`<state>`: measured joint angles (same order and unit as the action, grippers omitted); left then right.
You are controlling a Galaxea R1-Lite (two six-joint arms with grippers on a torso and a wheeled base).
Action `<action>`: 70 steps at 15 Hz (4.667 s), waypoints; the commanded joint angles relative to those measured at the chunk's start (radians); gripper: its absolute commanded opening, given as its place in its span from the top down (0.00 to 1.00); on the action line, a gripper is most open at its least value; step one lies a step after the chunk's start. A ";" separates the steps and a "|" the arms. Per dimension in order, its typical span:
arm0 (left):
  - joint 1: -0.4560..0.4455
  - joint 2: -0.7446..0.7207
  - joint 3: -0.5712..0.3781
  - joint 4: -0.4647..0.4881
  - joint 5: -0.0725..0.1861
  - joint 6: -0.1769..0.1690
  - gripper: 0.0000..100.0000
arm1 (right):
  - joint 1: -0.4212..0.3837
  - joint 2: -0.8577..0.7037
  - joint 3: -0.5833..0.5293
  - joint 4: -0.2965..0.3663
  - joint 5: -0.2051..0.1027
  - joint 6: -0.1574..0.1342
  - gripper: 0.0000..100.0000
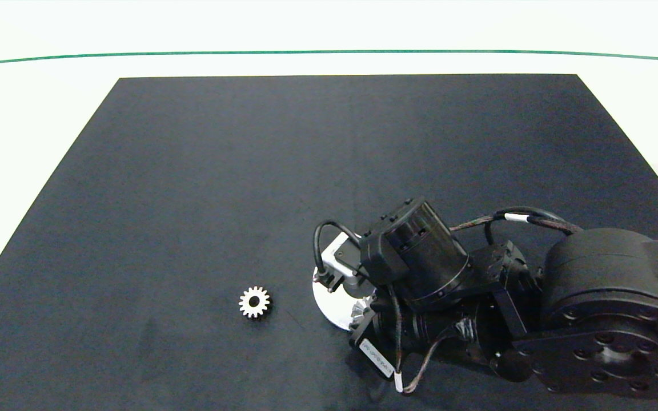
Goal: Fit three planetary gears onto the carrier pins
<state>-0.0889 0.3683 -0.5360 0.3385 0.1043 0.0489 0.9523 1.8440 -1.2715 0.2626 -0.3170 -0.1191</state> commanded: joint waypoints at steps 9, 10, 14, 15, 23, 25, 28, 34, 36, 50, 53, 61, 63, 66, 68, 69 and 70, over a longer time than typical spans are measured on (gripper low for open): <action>-0.002 0.006 -0.010 0.000 0.000 0.000 0.00 | -0.103 -0.345 0.087 0.012 -0.011 0.030 0.00; -0.002 0.008 -0.007 0.000 0.000 0.000 0.00 | -0.153 -0.434 0.129 0.041 -0.014 0.030 0.00; 0.001 0.001 -0.001 0.002 0.000 0.000 0.00 | -0.469 -0.611 0.311 0.103 0.067 0.029 0.00; 0.000 -0.002 -0.002 0.002 0.000 0.000 0.00 | -0.530 -0.620 0.343 0.103 0.105 0.023 0.00; 0.003 -0.011 -0.004 0.004 0.000 -0.001 0.00 | -0.598 -0.462 0.402 -0.078 0.193 0.023 0.00; 0.003 -0.008 -0.004 0.004 0.000 -0.001 0.00 | -0.590 -0.391 0.402 -0.144 0.230 0.023 0.00; 0.001 -0.003 -0.009 0.004 0.000 -0.001 0.00 | -0.560 -0.336 0.402 -0.197 0.240 0.024 0.00; 0.001 -0.003 -0.015 0.004 0.000 -0.001 0.00 | -0.547 -0.261 0.391 -0.270 0.239 0.023 0.05; 0.001 -0.002 -0.016 0.004 0.000 -0.001 0.00 | -0.547 -0.250 0.371 -0.272 0.239 0.023 0.08; 0.000 -0.003 -0.016 0.002 0.000 -0.001 0.00 | -0.549 -0.223 0.336 -0.273 0.239 0.023 0.36; 0.000 0.000 -0.018 0.004 0.000 -0.001 0.00 | -0.552 -0.216 0.337 -0.273 0.239 0.024 0.42; 0.000 0.008 -0.024 0.004 0.000 -0.001 0.00 | -0.557 -0.204 0.337 -0.275 0.246 0.024 0.59; 0.000 0.008 -0.024 0.002 0.000 -0.001 0.00 | -0.557 -0.204 0.337 -0.275 0.246 0.024 0.62; 0.000 0.006 -0.024 0.004 0.000 -0.001 0.00 | -0.557 -0.204 0.337 -0.275 0.246 0.024 0.68; 0.000 0.004 -0.025 0.002 0.000 -0.001 0.00 | -0.557 -0.206 0.337 -0.273 0.246 0.023 0.72; 0.000 0.004 -0.025 0.004 0.000 -0.001 0.00 | -0.557 -0.206 0.337 -0.273 0.246 0.023 0.74; 0.000 0.004 -0.027 0.002 0.000 -0.001 0.00 | -0.557 -0.206 0.337 -0.273 0.246 0.023 0.77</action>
<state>-0.0889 0.3732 -0.5617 0.3391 0.1034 0.0474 0.3953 1.6381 -0.9347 -0.0104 -0.0702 -0.0957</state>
